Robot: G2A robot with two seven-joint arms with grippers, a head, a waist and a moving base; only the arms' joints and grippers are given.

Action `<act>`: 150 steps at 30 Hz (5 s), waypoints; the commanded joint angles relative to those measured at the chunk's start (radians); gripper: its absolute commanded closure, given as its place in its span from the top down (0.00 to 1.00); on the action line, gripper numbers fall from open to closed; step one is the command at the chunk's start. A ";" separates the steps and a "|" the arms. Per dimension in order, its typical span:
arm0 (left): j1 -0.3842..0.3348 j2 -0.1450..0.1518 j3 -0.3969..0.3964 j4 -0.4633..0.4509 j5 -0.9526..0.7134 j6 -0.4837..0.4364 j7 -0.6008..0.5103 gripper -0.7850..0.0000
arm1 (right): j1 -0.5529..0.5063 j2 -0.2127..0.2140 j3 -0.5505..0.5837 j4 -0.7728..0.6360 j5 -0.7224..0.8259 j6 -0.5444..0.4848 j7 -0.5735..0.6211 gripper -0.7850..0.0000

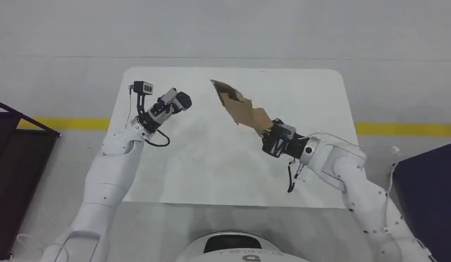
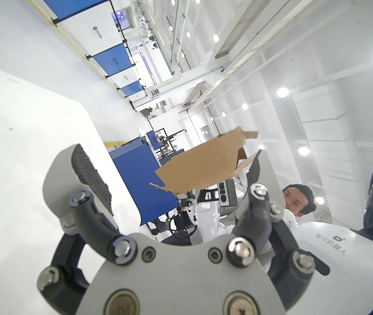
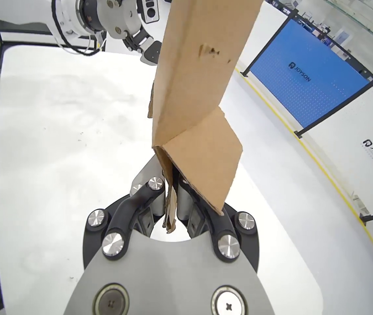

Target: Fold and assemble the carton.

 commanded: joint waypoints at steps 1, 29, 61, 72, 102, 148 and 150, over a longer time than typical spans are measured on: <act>0.000 0.000 0.000 0.000 0.000 0.000 0.000 1.00 | 0.019 -0.001 -0.008 0.012 -0.037 0.004 0.007 0.00; 0.000 0.000 0.000 0.000 0.000 0.000 0.000 1.00 | 0.123 -0.043 -0.064 0.224 0.670 0.026 0.312 0.00; 0.255 0.042 -0.249 -0.419 0.991 -0.078 0.548 1.00 | 0.366 -0.122 -0.266 0.608 1.259 -0.007 0.533 0.00; 0.251 0.049 -0.249 -0.460 1.112 -0.082 0.533 1.00 | 0.346 -0.126 -0.260 0.595 1.295 0.048 0.517 0.00; 0.015 0.052 -0.016 -0.303 1.295 -0.136 0.562 1.00 | 0.350 -0.137 -0.334 0.426 0.625 0.222 0.293 0.00; -0.083 0.081 0.087 -0.155 1.078 -0.190 0.482 1.00 | 0.276 -0.129 -0.349 0.331 0.234 0.113 0.095 0.00; -0.089 0.081 0.094 -0.153 1.071 -0.191 0.480 1.00 | 0.281 -0.131 -0.357 0.330 0.213 0.108 0.088 0.00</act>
